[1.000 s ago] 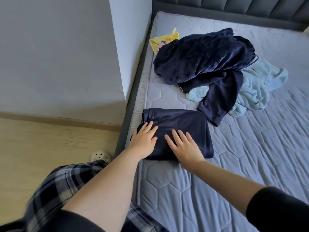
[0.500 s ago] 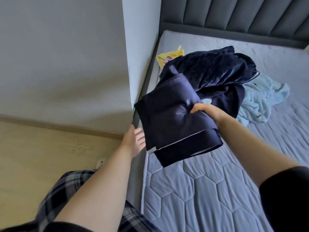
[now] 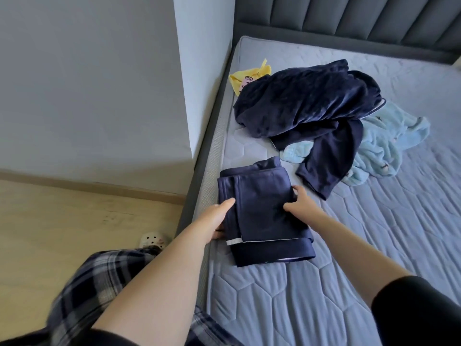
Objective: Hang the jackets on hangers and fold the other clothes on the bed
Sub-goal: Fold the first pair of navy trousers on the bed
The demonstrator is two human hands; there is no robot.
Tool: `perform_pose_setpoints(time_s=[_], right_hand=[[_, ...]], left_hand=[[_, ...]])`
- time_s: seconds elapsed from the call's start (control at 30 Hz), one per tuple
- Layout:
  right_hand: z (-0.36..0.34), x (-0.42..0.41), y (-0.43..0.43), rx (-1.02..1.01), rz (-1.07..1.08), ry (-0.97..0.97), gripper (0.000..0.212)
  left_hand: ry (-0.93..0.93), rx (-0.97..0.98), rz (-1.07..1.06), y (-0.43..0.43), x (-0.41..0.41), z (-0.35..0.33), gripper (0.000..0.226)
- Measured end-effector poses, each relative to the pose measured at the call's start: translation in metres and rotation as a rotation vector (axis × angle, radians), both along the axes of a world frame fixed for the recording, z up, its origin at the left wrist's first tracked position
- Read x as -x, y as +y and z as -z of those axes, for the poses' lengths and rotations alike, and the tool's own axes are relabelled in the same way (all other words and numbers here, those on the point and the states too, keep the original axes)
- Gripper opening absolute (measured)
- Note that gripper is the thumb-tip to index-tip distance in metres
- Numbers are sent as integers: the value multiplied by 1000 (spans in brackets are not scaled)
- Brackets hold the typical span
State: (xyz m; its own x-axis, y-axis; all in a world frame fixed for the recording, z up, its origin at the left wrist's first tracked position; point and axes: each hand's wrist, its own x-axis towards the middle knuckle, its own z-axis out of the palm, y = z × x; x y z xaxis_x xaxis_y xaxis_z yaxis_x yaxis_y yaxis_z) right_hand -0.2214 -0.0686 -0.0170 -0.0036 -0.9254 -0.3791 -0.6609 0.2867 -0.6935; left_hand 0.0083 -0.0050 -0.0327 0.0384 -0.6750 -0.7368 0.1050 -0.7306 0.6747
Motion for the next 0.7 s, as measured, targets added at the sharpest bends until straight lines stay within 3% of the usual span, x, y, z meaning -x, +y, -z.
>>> perform_pose_setpoints(time_s=[0.1, 0.23, 0.33, 0.43, 0.47, 0.57, 0.63, 0.7], right_hand=[[4, -13, 6, 174, -247, 232, 72], [19, -29, 31, 384, -630, 686, 65], [17, -38, 30, 483, -842, 659, 57], [4, -45, 11, 569, -566, 412, 52], [4, -44, 4, 570, -503, 426, 52], [14, -27, -18, 290, -288, 591, 51], [13, -15, -32, 96, -29, 484, 51], [11, -13, -47, 128, 60, 339, 51]], left_hand=[[-62, 75, -11, -2, 7, 4, 55], [-24, 80, -9, 1, 9, 7, 49], [-74, 68, -64, 3, 10, 9, 43], [-57, 36, -92, 2, 7, 11, 48], [-63, 25, -93, 2, 7, 12, 50], [-77, 30, -102, 1, 8, 13, 51], [-78, 26, -105, 0, 9, 12, 51], [-63, 15, -110, -2, 9, 12, 53]])
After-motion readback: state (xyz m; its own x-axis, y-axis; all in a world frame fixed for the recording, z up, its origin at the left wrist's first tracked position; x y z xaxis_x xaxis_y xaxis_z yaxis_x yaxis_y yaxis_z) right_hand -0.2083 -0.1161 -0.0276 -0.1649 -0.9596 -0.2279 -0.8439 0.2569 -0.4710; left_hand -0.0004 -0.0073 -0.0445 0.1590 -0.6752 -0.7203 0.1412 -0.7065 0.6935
